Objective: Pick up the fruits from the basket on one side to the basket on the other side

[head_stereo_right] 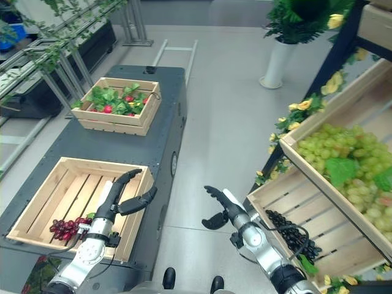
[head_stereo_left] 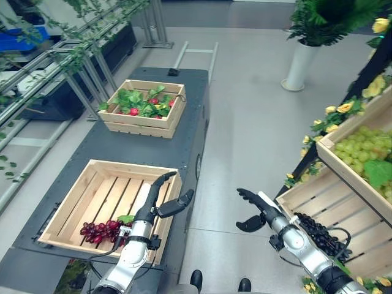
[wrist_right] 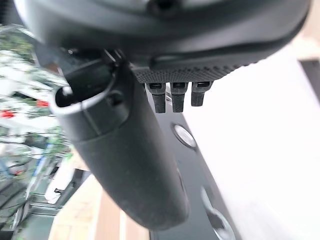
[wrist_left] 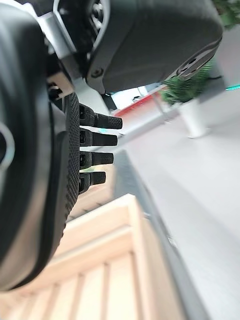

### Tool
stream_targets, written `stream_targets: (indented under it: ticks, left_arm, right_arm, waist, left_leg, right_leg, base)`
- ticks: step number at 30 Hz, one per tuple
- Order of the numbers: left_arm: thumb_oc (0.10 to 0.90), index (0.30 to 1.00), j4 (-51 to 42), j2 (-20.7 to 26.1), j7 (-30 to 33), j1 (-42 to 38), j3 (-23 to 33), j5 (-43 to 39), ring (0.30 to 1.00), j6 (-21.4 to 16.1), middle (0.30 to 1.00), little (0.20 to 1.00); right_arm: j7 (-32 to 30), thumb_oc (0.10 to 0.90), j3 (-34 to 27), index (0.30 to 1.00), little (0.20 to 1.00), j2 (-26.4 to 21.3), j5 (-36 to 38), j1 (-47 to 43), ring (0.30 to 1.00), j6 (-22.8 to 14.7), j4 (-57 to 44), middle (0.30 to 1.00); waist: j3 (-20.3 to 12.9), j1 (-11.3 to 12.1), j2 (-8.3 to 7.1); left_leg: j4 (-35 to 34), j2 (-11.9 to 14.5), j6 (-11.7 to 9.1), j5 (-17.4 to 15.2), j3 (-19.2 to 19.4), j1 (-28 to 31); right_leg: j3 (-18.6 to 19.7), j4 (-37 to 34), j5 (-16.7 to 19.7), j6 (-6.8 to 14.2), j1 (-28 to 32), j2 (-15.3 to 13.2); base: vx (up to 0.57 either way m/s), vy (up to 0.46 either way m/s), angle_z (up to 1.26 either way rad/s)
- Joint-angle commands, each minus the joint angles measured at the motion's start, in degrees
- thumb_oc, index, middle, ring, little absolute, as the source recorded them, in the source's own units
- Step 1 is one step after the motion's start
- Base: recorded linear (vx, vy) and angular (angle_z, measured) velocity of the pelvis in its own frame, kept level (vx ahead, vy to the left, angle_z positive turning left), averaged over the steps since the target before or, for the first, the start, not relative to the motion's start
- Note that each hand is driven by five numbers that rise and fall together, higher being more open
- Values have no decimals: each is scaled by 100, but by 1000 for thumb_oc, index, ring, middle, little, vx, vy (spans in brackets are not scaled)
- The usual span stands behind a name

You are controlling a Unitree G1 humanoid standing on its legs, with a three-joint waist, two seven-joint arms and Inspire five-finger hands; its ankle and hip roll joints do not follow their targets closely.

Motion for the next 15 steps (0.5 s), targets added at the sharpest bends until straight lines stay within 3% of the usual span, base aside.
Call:
stream_targets:
  ticks: [1,8,15]
  left_arm:
    - [800,900,-727,608,672,-689,496,304,900,-751,900,900]
    - [800,900,-775,1182,1451,-777,1196,892,900,-765,900,900]
    - [800,900,-250,1841,1903,-1018,1425,1300,900,-373,900,900]
  right_arm:
    - [-344,800,-161,900,900,17,151,-280,900,-273,-315,900]
    - [-501,800,-124,900,900,7,146,-295,900,-227,-113,900]
    - [-490,800,64,900,900,-31,113,-403,900,-211,-85,900]
  waist:
    - [234,70,-171]
    - [683,283,-119]
    - [1138,380,-89]
  left_leg:
    - [581,-526,113,-834,-119,-35]
    - [1414,-646,47,-987,-372,-355]
    - [2057,-704,40,-1163,-339,-715]
  right_leg:
    - [-270,973,-855,-276,3,-63]
    - [-606,1939,-1259,-428,-179,-237]
    - [-718,2686,-1609,-468,-331,-351]
  base:
    - [-13,28,37]
    - [-15,45,33]
    - [13,76,14]
